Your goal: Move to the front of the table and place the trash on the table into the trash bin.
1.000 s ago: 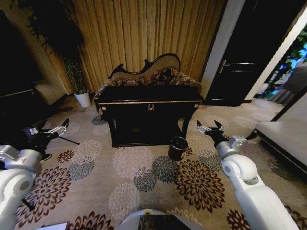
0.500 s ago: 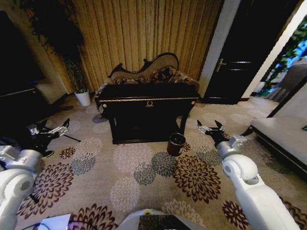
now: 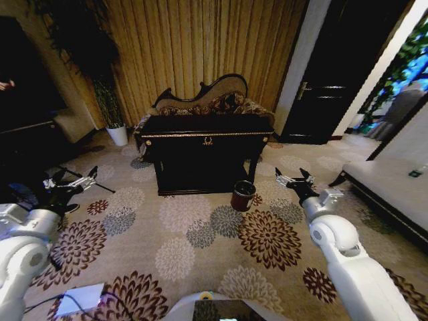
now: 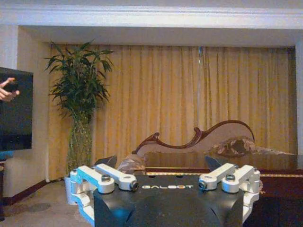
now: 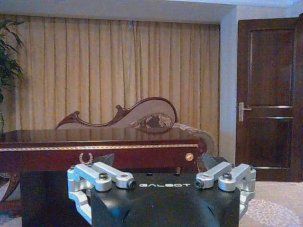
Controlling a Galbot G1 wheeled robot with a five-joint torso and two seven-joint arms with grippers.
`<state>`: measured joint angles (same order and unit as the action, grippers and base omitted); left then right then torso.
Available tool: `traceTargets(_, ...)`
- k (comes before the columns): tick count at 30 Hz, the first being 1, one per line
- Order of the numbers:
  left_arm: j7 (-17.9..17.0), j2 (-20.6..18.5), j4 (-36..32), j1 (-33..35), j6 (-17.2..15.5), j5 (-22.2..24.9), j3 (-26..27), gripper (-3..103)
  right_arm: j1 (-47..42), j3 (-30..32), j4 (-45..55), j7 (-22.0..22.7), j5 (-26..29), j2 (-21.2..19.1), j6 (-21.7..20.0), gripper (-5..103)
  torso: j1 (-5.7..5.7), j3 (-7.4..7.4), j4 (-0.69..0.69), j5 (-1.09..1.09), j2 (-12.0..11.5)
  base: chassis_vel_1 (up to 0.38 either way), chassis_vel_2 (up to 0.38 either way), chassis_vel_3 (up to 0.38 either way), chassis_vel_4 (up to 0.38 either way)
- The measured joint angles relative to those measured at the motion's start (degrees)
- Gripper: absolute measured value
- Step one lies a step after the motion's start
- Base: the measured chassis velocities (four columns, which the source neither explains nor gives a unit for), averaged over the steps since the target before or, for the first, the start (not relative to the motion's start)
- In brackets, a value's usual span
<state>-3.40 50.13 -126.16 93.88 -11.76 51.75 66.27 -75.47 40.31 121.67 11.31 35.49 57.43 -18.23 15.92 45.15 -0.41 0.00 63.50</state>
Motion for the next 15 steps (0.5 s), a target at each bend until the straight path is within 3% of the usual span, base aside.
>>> traceTargets(15, 0.0, 1.4, -0.6, 0.8, 0.9, -0.2, 0.3, 100, -0.4, -0.2, -1.0, -2.1, -1.7, 0.8, 2.6, 100, 0.03, 0.02, 0.01, -0.01, 0.0, 0.012, -0.006, -0.010, 0.005)
